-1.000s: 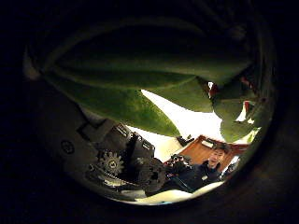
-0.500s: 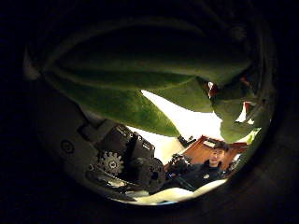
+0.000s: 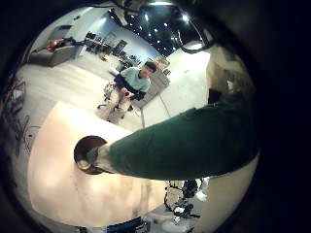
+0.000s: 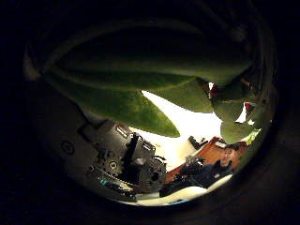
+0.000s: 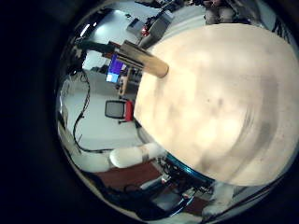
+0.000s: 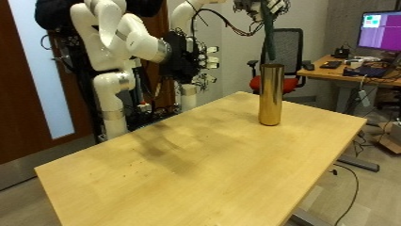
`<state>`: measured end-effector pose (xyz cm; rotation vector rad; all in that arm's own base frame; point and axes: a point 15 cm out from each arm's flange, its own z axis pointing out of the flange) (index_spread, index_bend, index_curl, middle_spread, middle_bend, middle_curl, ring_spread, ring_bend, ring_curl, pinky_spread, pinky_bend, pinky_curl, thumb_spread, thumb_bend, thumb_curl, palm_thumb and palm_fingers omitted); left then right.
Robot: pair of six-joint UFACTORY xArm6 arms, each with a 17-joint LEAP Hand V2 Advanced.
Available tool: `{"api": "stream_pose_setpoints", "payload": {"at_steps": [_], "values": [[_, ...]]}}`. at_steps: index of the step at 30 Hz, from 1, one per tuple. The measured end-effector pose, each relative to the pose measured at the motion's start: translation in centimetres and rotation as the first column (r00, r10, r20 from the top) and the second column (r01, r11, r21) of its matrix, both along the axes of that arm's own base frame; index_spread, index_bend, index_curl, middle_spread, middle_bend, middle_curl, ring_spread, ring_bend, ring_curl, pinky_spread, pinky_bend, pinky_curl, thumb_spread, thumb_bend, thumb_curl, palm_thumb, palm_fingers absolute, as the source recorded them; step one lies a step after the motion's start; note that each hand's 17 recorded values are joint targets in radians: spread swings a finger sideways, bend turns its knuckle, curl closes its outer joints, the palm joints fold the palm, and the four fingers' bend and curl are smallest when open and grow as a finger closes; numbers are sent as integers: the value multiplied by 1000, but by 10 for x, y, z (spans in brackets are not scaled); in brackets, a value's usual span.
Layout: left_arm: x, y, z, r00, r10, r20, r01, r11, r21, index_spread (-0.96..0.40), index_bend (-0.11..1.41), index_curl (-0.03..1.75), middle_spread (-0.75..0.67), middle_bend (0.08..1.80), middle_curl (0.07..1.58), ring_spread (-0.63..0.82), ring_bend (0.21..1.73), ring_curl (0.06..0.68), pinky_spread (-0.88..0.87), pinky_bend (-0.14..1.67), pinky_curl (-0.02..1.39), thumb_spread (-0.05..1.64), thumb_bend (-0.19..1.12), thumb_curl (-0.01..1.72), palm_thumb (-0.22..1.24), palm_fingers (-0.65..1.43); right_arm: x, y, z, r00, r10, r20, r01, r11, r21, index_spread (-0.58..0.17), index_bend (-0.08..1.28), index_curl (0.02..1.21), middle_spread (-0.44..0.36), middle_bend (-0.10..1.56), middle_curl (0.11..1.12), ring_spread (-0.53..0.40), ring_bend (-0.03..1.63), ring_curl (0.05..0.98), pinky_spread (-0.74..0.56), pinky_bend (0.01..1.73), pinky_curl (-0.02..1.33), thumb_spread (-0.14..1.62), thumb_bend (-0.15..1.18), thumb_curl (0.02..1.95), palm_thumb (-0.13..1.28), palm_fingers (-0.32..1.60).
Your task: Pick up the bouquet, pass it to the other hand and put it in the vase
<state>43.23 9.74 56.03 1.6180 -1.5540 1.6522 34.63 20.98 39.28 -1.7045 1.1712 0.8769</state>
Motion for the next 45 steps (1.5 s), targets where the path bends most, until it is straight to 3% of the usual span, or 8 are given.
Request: {"api": "stream_pose_setpoints", "payload": {"at_steps": [18, 20, 22, 23, 24, 29, 35, 45], "values": [[26, 19, -46, 999, -9, -37, 7, 999, -41, -463, 152, 1608, -545, 1014, 1022, -418, 1393, 556, -648, 1082, 644, 411, -91, 836, 941, 1053, -3, 4, -1, 1000, 13, -5, -13, 1000, -2, -295, 182, 311, 112, 175, 281, 208, 304, 248, 378, 392, 301, 916, -24, 526, 872, 79], [24, 19, -52, 999, -6, -46, 5, 999, -35, -451, 146, 1584, -539, 1004, 1010, -443, 1338, 550, -655, 1062, 638, 442, -70, 798, 855, 941, -3, 3, -1, 1000, 12, -4, -12, 1000, 0, -295, 180, 311, 112, 178, 281, 209, 300, 248, 378, 388, 300, 916, -24, 527, 872, 82], [23, 19, -57, 999, -4, -54, 3, 999, -33, -427, 141, 1513, -518, 923, 979, -450, 1169, 519, -625, 962, 632, 580, -72, 738, 736, 467, -3, 4, -1, 1000, 15, -5, -15, 1000, 0, -296, 182, 313, 112, 177, 280, 209, 297, 249, 378, 386, 300, 916, -24, 527, 871, 84], [22, 20, -59, 998, -3, -57, 1, 1000, -31, -378, 183, 1410, -388, 726, 913, -287, 1030, 483, -362, 691, 590, 742, -75, 660, 616, -30, -3, 4, -2, 1000, 15, -7, -15, 1000, -2, -296, 179, 313, 111, 176, 278, 209, 300, 250, 378, 383, 299, 916, -24, 528, 871, 87], [21, 20, -60, 998, -3, -62, 1, 1000, -26, -290, 104, 1296, -178, 500, 806, -79, 941, 411, -90, 600, 528, 808, -67, 604, 554, -191, -3, 4, -3, 1000, 15, -8, -15, 1000, -1, -296, 179, 313, 111, 176, 277, 209, 300, 250, 378, 382, 299, 916, -24, 529, 871, 87], [16, 25, -69, 995, 9, -97, -8, 1000, 16, 113, 15, 822, 407, 213, 533, 408, 735, 277, 463, 481, 382, 865, -59, 450, 407, -296, -3, 3, -3, 1000, 14, -8, -14, 1000, -3, -289, 182, 316, 112, 176, 272, 210, 293, 251, 381, 380, 303, 916, -24, 531, 871, 95], [10, 50, -61, 993, 93, -73, -90, 995, 44, 285, 70, 452, 590, 150, 375, 601, 571, 208, 626, 362, 310, 824, -42, 372, 329, -242, -4, 3, -2, 1000, 17, -5, -17, 1000, -3, -286, 180, 317, 111, 176, 268, 211, 287, 250, 383, 374, 305, 914, -25, 531, 874, 99], [-29, 78, -58, 987, 150, -54, -147, 988, 52, 292, 111, 213, 613, 156, 234, 658, 483, 189, 653, 297, 288, 800, -39, 337, 302, -162, -5, 5, -1, 1000, 21, -7, -21, 1000, 2, -285, 180, 317, 111, 176, 268, 211, 282, 251, 384, 367, 308, 906, -25, 533, 877, 103]]}}
